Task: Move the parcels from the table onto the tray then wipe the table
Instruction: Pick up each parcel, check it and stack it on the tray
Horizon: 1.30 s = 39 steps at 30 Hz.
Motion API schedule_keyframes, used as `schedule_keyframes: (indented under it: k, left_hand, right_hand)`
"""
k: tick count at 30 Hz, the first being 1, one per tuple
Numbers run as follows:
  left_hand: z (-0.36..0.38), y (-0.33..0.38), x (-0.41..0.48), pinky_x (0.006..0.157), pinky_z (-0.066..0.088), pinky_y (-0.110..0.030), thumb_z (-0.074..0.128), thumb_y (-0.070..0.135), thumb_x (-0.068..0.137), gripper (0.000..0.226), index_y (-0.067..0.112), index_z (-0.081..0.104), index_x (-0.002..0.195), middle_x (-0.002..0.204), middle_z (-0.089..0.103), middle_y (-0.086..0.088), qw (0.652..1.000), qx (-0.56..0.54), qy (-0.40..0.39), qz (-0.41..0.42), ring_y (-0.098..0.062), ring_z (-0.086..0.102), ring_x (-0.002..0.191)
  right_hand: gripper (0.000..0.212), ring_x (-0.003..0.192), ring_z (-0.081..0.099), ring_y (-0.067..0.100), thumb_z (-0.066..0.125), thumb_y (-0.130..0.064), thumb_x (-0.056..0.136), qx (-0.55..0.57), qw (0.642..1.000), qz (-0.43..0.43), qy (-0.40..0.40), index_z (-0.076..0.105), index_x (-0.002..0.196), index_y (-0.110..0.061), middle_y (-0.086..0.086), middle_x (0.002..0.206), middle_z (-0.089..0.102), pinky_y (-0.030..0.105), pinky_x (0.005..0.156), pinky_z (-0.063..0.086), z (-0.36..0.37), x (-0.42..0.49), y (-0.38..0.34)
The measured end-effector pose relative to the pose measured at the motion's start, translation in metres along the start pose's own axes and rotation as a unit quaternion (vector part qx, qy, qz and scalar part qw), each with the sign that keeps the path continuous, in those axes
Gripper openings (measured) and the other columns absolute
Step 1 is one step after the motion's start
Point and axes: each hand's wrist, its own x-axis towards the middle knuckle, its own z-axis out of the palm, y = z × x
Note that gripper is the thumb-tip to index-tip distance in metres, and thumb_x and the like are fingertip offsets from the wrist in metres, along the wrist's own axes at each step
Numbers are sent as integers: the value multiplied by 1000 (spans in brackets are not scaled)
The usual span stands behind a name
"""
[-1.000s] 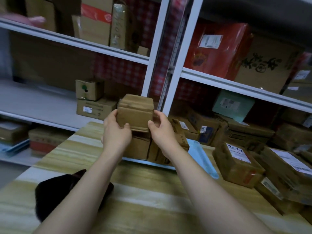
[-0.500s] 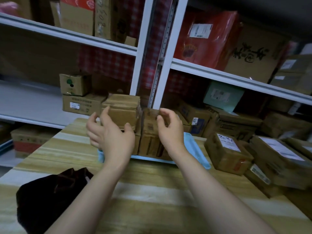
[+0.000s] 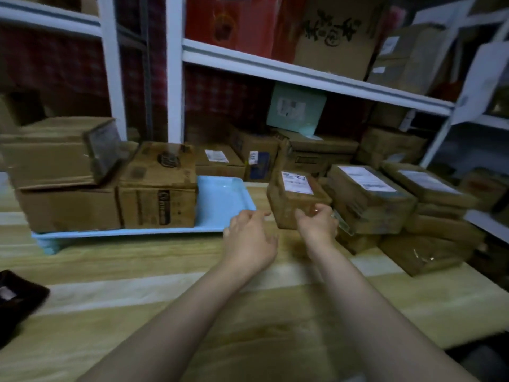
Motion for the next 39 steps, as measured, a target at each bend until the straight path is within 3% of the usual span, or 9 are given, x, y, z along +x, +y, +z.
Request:
schedule_keyframes:
  k: [6,11,16,19,23,26,29,32,39]
  left_hand:
    - [41,22,34,110,28,-34,55,32,93,60,24,33,148,147,42,-5,997,6,-73,-13,-25,34,137]
    - [58,36,72,113,31,-43,59,34,90,68,28,28,150,149,42,-3,992,-66,-84,-64,-27,33,138]
    - [66,38,97,113,32,-44,60,27,92,75,30,16,153,153,37,0,977,-159,-106,-94,-29,33,140]
    - [68,33,100,112,35,-45,60,23,91,72,30,20,151,147,44,1,968,-208,-94,-102,-26,40,136]
    - [64,26,94,110,37,-43,59,16,90,62,23,34,147,142,43,-2,965,-246,-13,-92,-23,47,129]
    - [59,23,86,109,39,-41,58,13,88,59,24,41,143,141,38,-2,964,-258,-8,-65,-21,48,127]
    - [52,24,72,108,41,-36,56,8,89,56,22,44,142,138,39,1,964,-263,0,-46,-14,49,123]
    - [44,21,56,106,39,-28,53,1,91,52,20,46,139,136,41,2,962,-271,20,-27,-6,48,114]
    - [32,2,26,105,42,-41,59,14,92,48,26,46,136,133,44,-5,955,-257,68,-131,-21,51,116]
  right_hand:
    - [47,124,54,32,67,-38,87,-3,996,-10,-93,55,127,-16,12,140,50,43,110,43,-17,44,20]
    - [35,146,31,24,62,-34,96,-35,988,-34,-147,56,125,-15,9,163,16,29,115,25,-15,66,39]
    - [20,133,47,26,68,-43,85,24,988,-39,-148,54,91,-29,4,151,33,48,109,44,-5,74,50]
    - [29,117,56,22,67,-42,88,105,987,-15,-117,50,103,-24,0,136,41,47,98,53,-8,78,53]
    - [67,116,58,22,58,-59,91,204,970,55,-123,35,142,-23,1,141,46,37,78,61,-10,69,44]
    - [65,108,57,19,50,-69,89,235,952,115,-156,50,138,-26,1,137,53,39,78,59,-11,58,36]
    - [65,118,56,27,52,-67,89,269,939,135,-166,40,144,-36,-2,139,54,59,94,50,-12,51,30]
    - [67,119,57,39,56,-70,85,355,902,170,-179,39,140,-34,4,133,56,73,89,45,-17,44,23]
    - [47,108,65,32,60,-53,91,433,875,143,-164,54,130,-28,7,121,67,61,89,53,-29,16,33]
